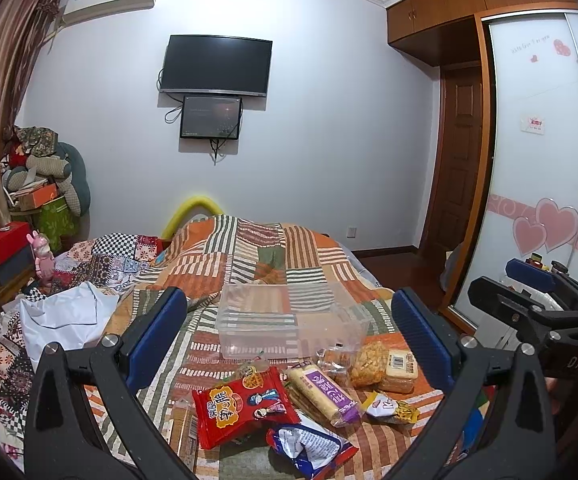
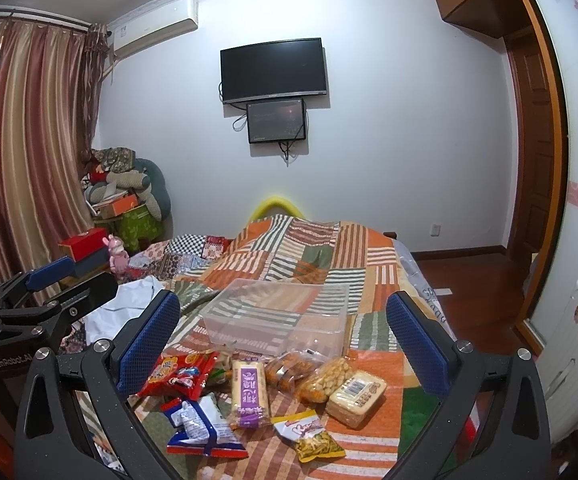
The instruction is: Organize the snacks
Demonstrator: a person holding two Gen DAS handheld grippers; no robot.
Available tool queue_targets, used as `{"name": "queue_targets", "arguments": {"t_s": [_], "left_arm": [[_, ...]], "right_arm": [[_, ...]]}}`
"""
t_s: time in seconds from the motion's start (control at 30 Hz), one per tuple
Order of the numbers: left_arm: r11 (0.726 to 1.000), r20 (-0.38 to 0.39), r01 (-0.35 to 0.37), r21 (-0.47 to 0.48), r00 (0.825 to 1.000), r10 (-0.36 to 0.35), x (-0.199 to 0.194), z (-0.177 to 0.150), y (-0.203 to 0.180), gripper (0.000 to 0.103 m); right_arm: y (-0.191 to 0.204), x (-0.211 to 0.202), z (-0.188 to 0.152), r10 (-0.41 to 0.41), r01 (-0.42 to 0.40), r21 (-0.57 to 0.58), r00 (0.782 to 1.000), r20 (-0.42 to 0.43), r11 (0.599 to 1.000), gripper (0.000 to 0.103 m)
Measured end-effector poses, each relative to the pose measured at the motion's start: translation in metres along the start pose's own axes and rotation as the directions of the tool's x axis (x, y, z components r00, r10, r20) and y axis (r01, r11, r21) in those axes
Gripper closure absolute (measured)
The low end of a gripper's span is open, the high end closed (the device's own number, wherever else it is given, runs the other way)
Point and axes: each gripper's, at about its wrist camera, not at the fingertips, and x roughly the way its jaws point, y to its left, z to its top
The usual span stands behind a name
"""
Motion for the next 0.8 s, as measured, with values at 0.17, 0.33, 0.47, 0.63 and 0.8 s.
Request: {"name": "queue_targets", "arguments": {"t_s": [0.17,0.33,0.47,0.63,0.8], "left_arm": [[1.0,0.002,-0.004,0.004,1.0,0.004,0.0003,-0.0015,-0.0009,0.0],[1.0,0.001,0.002,0.0,1.0,-0.002,0.0003,-0.0022,-0.0002,0.0],[1.0,0.002,0.001,0.0,1.0,-0.001,0.0009,-0.0019,-0.0001,0.0],[1.0,0.003,0.001,-0.001,1.0,-0.001,0.0006,-0.0019,0.0003,0.0],[1.0,0.004,0.005,-0.003,1.0,-0.005,0.0005,-0.0024,0.0001,0.0]], "right_arm": [[0.0,0.001,-0.0002,0.002,-0.002,0.001,1.0,0.0,1.0,0.0],[0.0002,0.0006,-0.0001,0.002,-0.002,0.002,1.0,0.001,1.0,0.0],[0.0006,0.0005,-0.0002,0.001,-0.001,0.002,1.0,0.001,1.0,0.0],[0.0013,0.0002,-0.0004,0.004,-0.004,0.002,1.0,0.004,1.0,0.0],[0.0015,0.0002,-0.0007,0.003,-0.003,0.003,1.0,0.005,1.0,0.0]]}}
